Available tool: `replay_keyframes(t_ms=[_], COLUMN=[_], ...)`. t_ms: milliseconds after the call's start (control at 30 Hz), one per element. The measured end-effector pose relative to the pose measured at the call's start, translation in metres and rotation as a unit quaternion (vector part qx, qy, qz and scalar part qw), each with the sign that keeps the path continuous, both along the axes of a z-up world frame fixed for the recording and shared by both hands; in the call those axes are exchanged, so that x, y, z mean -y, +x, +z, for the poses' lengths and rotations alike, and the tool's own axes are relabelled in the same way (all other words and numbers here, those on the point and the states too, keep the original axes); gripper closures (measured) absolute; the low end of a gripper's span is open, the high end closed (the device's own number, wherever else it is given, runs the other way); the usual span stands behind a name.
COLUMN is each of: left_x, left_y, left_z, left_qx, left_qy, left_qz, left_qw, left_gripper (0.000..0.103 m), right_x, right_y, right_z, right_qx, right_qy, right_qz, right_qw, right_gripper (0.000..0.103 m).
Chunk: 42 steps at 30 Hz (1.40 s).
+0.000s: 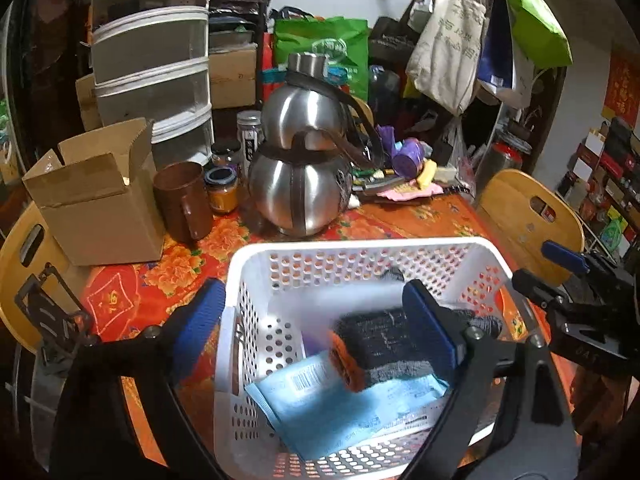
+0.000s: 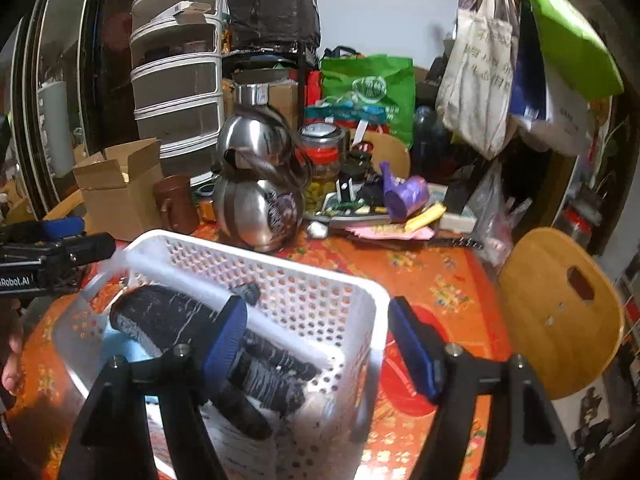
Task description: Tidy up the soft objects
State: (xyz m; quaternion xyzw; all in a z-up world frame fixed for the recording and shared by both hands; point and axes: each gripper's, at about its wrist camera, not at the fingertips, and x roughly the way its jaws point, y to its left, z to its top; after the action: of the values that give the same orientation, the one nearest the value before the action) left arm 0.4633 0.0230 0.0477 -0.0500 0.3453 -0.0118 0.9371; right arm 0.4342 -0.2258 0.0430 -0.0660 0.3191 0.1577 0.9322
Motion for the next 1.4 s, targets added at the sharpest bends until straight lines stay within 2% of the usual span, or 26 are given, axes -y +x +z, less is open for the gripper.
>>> replay_keyframes(t_ms=[167, 233, 267, 367, 400, 567, 667, 767, 867, 933, 1067, 1167, 1400], left_x=[0.006, 0.008, 0.008, 0.008, 0.009, 0.009, 0.005, -0.002, -0.008, -0.011, -0.008, -0.004, 0.02], left_y=[-0.011, -0.02, -0.025, -0.048, -0.056, -0.107, -0.157, -0.216, -0.267, -0.297, -0.342, -0.363, -0.397], left_z=[-0.004, -0.002, -0.001, 0.005, 0.006, 0.012, 0.013, 0.013, 0.005, -0.002, -0.011, -0.012, 0.008], left_qx=[-0.012, -0.01, -0.008, 0.002, 0.008, 0.024, 0.042, 0.071, 0.068, 0.062, 0.05, 0.045, 0.087], left_qy=[0.013, 0.017, 0.018, 0.017, 0.019, 0.025, 0.04, 0.049, 0.019, 0.005, 0.009, -0.001, 0.031], left_qz=[-0.008, -0.009, -0.01, -0.013, -0.014, -0.019, -0.006, 0.012, -0.007, -0.005, 0.01, 0.011, 0.009], left_qw=[0.9998, 0.9998, 0.9998, 0.9998, 0.9997, 0.9992, 0.9983, 0.9962, 0.9975, 0.998, 0.9987, 0.9989, 0.9957], left_gripper=[0.014, 0.014, 0.011, 0.0, 0.0, 0.0, 0.0, 0.0, 0.0, 0.0, 0.0, 0.0, 0.0], right_x=[0.014, 0.016, 0.017, 0.02, 0.021, 0.027, 0.032, 0.036, 0.031, 0.022, 0.01, 0.004, 0.005], right_y=[-0.006, -0.012, -0.017, -0.033, -0.039, -0.092, -0.134, -0.18, -0.231, -0.264, -0.309, -0.331, -0.348], right_z=[-0.004, -0.003, -0.003, -0.002, -0.001, 0.012, 0.02, 0.022, 0.018, 0.012, 0.003, 0.002, 0.016], right_qx=[-0.018, -0.021, -0.024, -0.034, -0.035, -0.008, 0.007, 0.023, 0.054, 0.056, 0.041, 0.042, 0.051], right_qy=[0.035, 0.035, 0.036, 0.042, 0.042, 0.041, 0.052, 0.041, 0.013, -0.014, 0.011, 0.019, 0.038], right_qz=[-0.008, -0.009, -0.009, -0.004, -0.006, -0.008, -0.001, -0.009, -0.033, -0.044, -0.008, -0.01, -0.028], right_qw=[0.999, 0.999, 0.999, 0.999, 0.998, 0.999, 0.999, 0.999, 0.998, 0.997, 0.999, 0.999, 0.998], right_gripper=[0.03, 0.025, 0.019, 0.011, 0.006, 0.0, 0.0, 0.0, 0.0, 0.0, 0.0, 0.0, 0.0])
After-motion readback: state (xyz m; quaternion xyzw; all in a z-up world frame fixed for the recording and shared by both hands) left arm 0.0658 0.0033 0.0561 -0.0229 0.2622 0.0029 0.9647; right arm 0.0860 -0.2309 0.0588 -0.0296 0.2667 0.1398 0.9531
